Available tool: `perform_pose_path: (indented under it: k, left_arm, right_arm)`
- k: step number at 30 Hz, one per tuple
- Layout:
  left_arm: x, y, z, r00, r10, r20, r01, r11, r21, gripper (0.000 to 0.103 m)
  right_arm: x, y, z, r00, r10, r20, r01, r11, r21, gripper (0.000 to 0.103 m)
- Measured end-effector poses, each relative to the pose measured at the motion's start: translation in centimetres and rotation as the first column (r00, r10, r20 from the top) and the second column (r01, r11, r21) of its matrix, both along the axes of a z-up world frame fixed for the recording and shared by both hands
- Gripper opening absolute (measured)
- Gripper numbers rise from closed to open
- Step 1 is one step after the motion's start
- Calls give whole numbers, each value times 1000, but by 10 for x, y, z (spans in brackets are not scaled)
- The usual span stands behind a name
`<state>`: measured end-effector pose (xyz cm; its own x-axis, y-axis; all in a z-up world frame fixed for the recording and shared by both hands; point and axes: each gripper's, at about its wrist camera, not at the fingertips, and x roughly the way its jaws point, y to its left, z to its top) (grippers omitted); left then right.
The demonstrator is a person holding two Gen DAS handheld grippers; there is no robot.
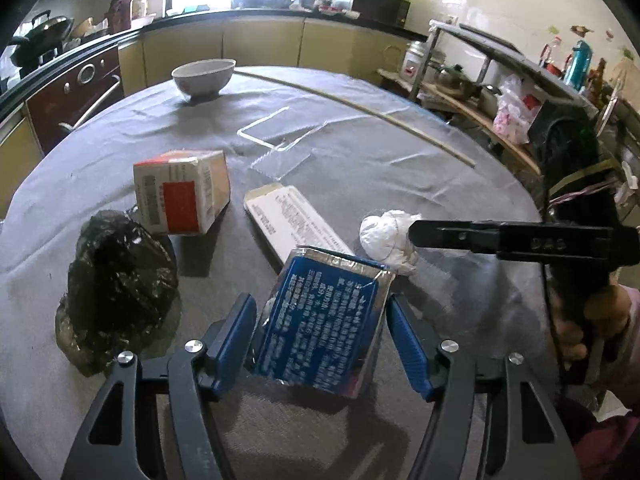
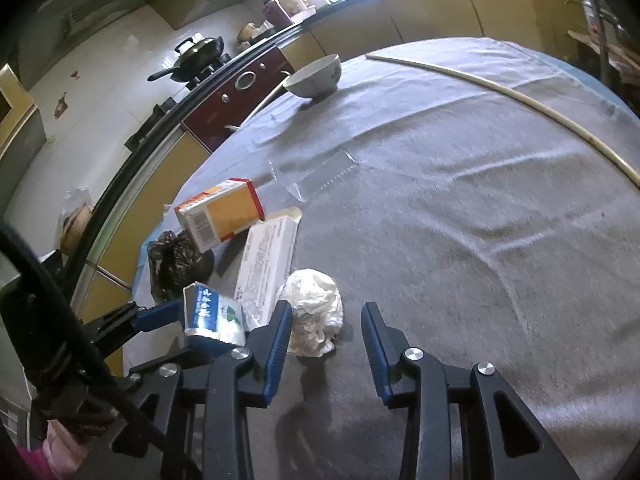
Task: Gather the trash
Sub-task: 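Grasp the blue-and-white carton with the left tool while the right tool grasps the white tissue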
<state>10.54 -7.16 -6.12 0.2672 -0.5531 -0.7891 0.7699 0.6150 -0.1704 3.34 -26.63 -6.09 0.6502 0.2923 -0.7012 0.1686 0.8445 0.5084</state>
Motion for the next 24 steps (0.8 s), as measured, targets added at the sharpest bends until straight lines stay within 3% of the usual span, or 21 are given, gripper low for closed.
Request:
perform_pose_path:
  k: [3, 7, 10, 15, 16, 24]
  left_arm:
    - [3, -2, -5, 1000, 20, -7, -20, 1000, 23, 69]
    - [5, 1, -8, 999, 47, -23, -47, 999, 6, 69]
    - [4, 5, -11, 997, 63, -43, -64, 998, -11, 65]
    - [-3, 10, -10, 996, 80, -39, -82, 996, -34, 61]
    - [-3, 9, -10, 995, 90, -36, -91, 995, -29, 58]
    - [-20, 14, 5, 988, 153, -12, -153, 988, -23, 58]
  right_arm:
    - [8, 4, 2, 1000, 12, 1, -12, 1000, -5, 40]
    - [20, 8, -6, 999, 45, -15, -45, 999, 21, 54]
    - [27, 12, -13, 998, 62, -19, -61, 996, 62, 56]
    - [36, 21, -15, 995, 98, 3, -98, 994, 58, 54]
    - [37, 22, -16, 995, 103, 3, -103, 993, 57, 43]
    - [11, 5, -1, 999, 35, 39, -37, 998, 53, 41]
